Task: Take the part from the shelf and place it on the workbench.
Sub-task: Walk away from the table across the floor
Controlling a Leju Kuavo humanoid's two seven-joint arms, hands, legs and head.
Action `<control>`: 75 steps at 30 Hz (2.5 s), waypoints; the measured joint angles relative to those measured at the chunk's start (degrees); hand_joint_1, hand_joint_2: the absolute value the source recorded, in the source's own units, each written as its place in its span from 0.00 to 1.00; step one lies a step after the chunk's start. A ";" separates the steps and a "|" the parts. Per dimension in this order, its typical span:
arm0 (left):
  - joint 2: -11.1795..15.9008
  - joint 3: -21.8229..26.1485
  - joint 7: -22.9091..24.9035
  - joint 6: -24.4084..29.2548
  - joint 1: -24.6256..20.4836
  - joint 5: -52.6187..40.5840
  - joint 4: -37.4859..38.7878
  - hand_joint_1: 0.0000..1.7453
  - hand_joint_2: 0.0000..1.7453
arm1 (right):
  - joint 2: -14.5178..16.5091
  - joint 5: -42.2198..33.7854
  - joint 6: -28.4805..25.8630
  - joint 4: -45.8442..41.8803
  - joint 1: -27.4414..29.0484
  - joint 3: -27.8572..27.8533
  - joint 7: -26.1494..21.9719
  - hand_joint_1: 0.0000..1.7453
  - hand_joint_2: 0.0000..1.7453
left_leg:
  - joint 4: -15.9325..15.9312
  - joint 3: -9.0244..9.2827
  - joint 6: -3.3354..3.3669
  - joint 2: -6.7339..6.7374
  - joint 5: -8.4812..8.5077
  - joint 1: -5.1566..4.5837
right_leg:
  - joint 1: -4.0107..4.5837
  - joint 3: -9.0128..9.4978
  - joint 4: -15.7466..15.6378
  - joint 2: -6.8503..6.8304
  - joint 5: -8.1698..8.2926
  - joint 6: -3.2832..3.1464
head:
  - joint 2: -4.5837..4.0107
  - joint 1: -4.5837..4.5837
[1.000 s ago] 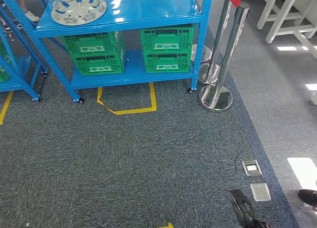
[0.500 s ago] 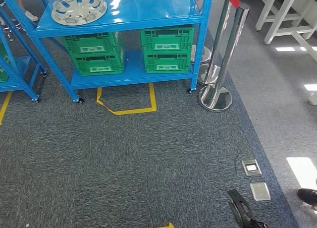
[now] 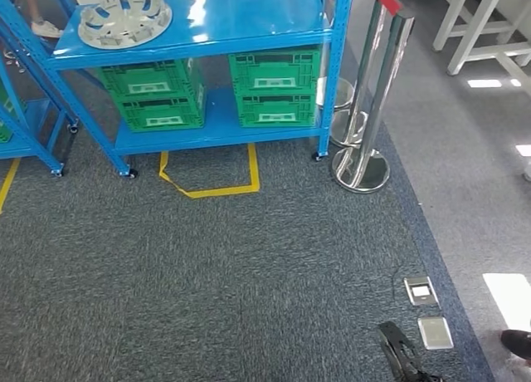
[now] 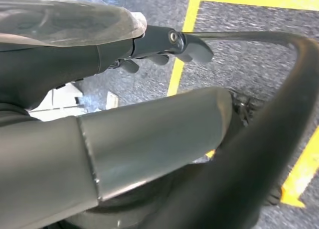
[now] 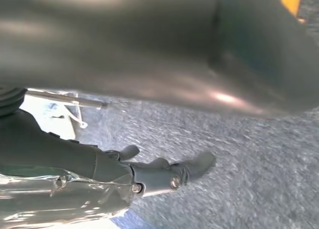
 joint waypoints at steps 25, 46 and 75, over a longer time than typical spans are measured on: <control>-0.04 -0.02 -0.42 -0.63 0.33 -0.07 -0.01 0.00 0.00 | 0.18 -0.08 -0.08 0.24 0.09 0.96 -0.01 0.00 0.00 | -1.23 0.58 4.83 1.46 1.09 -2.50 | 1.39 -1.75 3.97 -1.30 -0.56 1.33 | 0.00 0.13; 0.01 -0.42 -0.99 -0.47 -0.06 -0.49 0.01 0.00 0.00 | 0.02 -0.72 -0.03 0.49 -0.18 1.07 0.07 0.00 0.00 | 2.16 -6.54 2.58 1.86 3.36 -2.18 | 1.64 2.97 -1.81 -1.02 -2.21 -1.72 | 0.00 -0.80; 0.02 -1.33 -1.11 -0.67 -0.10 -0.33 0.01 0.00 0.00 | -0.11 -0.79 0.07 0.49 -0.26 1.49 -0.26 0.00 0.00 | 1.32 -5.31 3.09 1.79 3.09 -2.26 | 1.73 4.58 -3.79 -1.12 -2.03 -0.68 | 0.00 0.06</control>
